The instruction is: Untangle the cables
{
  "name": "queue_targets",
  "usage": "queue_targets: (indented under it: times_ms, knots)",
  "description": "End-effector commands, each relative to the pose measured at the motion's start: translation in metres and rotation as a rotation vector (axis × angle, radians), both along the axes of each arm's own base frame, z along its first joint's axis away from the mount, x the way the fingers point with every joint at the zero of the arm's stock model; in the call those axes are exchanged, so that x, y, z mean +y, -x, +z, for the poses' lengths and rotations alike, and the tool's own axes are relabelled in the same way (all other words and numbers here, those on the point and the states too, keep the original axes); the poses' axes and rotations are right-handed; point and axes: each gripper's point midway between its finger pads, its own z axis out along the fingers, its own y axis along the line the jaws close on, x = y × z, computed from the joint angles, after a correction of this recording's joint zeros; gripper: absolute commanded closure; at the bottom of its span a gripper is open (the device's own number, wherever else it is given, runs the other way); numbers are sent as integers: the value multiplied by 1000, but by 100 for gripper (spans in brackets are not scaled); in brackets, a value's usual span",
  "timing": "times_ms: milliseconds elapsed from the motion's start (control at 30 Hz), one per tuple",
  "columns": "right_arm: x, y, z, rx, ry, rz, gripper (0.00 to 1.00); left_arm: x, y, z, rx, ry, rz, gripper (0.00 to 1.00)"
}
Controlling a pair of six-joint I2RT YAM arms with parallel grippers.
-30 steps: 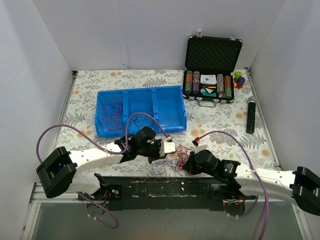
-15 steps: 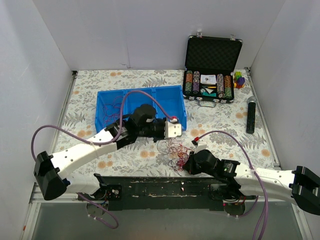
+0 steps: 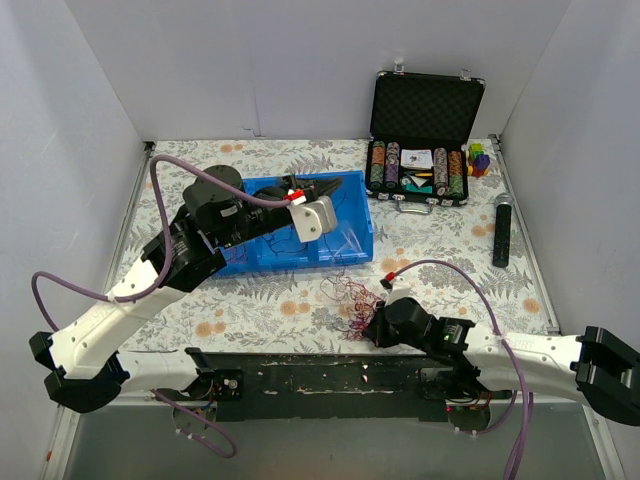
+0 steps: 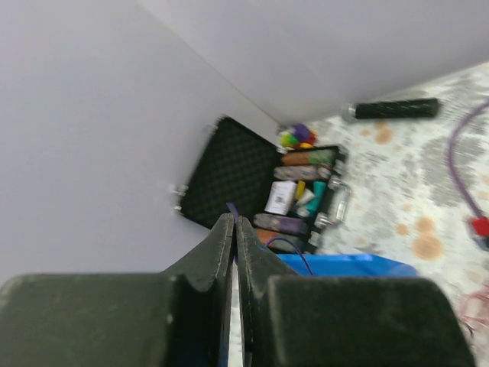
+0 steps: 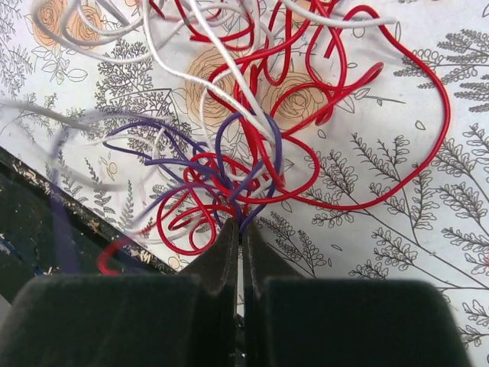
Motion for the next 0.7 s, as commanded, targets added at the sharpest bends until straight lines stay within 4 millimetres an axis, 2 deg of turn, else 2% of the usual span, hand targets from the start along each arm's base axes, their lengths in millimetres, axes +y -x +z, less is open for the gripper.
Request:
queue_targets:
  times_ms: [0,67,100,133,300,433,533,667]
  knots:
    - [-27,12,-29,49,144,14,99,20,-14,92,-277,201,122,100]
    - [-27,12,-30,52,152,12,99,26,-15,119,-381,265,158,100]
    - [-27,12,-30,51,154,12,99,28,-18,126,-421,271,181,100]
    - [-26,11,-30,52,152,12,99,34,-16,144,-481,321,201,100]
    - [-28,12,-31,54,158,13,99,56,-15,198,-715,439,331,100]
    - [-27,13,-31,56,152,15,99,61,-20,224,-849,475,428,100]
    - [-26,14,-31,58,151,21,99,66,-38,225,-808,472,512,100]
    - [-27,14,-31,56,145,19,99,74,-65,202,-737,444,551,100]
